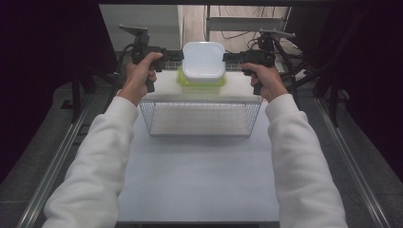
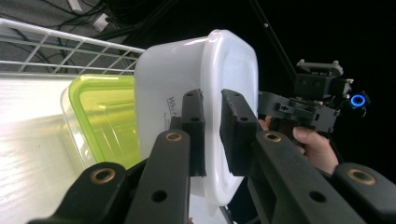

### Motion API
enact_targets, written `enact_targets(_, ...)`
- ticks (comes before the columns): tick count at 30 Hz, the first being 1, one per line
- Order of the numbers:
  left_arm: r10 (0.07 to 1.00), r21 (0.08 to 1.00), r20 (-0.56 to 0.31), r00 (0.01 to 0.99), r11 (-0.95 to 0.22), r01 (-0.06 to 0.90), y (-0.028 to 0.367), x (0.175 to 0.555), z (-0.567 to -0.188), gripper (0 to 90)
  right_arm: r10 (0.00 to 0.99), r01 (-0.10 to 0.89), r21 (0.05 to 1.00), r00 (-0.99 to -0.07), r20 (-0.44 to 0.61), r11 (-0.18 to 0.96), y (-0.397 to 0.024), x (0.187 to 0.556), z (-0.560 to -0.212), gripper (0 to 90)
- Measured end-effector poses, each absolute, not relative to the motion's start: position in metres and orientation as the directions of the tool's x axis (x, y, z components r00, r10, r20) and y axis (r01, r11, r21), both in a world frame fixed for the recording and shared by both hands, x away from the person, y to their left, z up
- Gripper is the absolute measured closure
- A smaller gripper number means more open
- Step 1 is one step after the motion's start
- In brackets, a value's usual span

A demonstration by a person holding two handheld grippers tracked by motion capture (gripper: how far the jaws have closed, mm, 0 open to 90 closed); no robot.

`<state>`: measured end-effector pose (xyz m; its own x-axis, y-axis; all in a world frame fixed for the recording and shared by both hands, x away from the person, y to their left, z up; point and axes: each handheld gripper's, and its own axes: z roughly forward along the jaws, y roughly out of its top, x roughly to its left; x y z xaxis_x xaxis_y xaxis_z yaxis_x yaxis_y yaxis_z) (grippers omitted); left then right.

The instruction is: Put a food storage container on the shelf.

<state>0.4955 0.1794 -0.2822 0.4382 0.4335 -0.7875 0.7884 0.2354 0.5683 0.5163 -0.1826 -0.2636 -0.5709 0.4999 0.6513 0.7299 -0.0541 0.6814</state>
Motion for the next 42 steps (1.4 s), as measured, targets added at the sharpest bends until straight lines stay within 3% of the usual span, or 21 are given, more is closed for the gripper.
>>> enact_targets(7, 0.459, 0.539, -0.799, 0.389, 0.258, 0.802, 0.183, 0.506, -0.289, 79.1, 0.506, 0.769, 0.635, -0.518, 0.690, -0.078, -0.180, 0.529, -0.269, 74.1)
enact_targets(16, 0.458, 0.551, -0.794, 0.400, 0.265, 0.791, 0.184, 0.507, -0.290, 78.8, 0.502, 0.776, 0.623, -0.503, 0.704, -0.095, -0.178, 0.532, -0.273, 70.3)
enact_targets(27, 0.583, 0.722, -0.631, 0.512, 0.200, 0.663, 0.194, 0.465, -0.271, 45.2, 0.583, 0.612, 0.789, -0.619, 0.526, -0.062, -0.195, 0.493, -0.253, 49.2)
enact_targets(35, 0.634, 0.791, -0.518, 0.575, 0.099, 0.604, 0.200, 0.409, -0.287, 36.7, 0.606, 0.505, 0.863, -0.691, 0.393, 0.016, -0.224, 0.444, -0.261, 42.4)
enact_targets(42, 0.635, 0.816, -0.466, 0.616, 0.041, 0.576, 0.200, 0.361, -0.314, 31.6, 0.600, 0.470, 0.881, -0.720, 0.349, 0.052, -0.243, 0.403, -0.288, 37.5)
